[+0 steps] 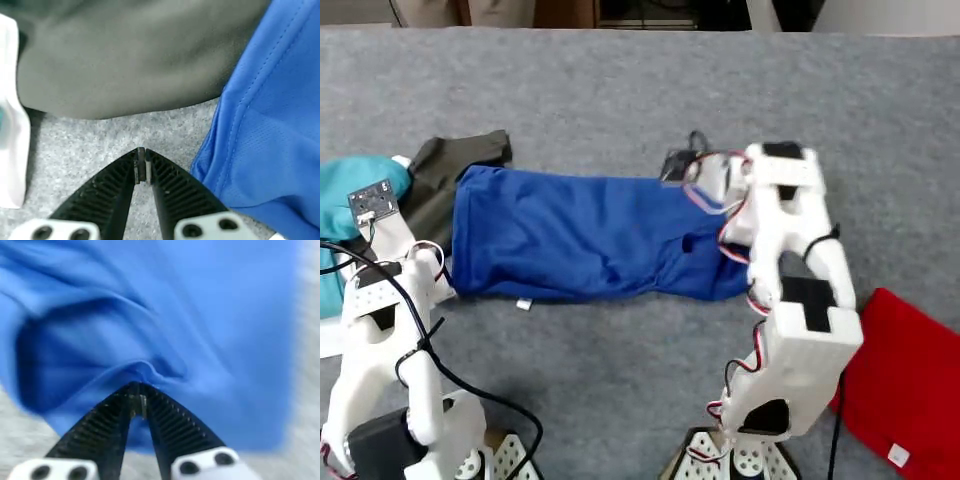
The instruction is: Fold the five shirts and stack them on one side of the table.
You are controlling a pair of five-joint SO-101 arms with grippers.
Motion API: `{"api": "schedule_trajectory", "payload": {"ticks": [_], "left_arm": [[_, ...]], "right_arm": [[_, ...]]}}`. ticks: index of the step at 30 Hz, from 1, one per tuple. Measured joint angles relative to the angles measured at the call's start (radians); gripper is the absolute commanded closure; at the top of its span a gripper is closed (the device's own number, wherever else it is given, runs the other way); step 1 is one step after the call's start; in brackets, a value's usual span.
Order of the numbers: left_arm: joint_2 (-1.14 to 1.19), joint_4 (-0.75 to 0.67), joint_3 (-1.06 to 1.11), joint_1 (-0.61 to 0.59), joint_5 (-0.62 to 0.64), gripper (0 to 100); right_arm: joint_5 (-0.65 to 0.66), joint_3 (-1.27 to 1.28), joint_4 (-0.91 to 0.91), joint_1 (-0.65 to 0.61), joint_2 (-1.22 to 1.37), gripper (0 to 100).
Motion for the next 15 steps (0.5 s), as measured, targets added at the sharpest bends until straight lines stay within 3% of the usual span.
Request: {"api": "schedule_trajectory", "payload": {"ticks": [7, 15], "left_arm": [[0.0, 0.0, 0.0, 0.0, 0.0, 98], [0.0, 0.0, 0.0, 0.0, 0.0, 98]], "right_arm": [[-0.002, -0.117, 0.048, 0.074, 0.008, 99.0], [0.043, -0.051, 0.244, 0.061, -0.083, 99.0]]}}
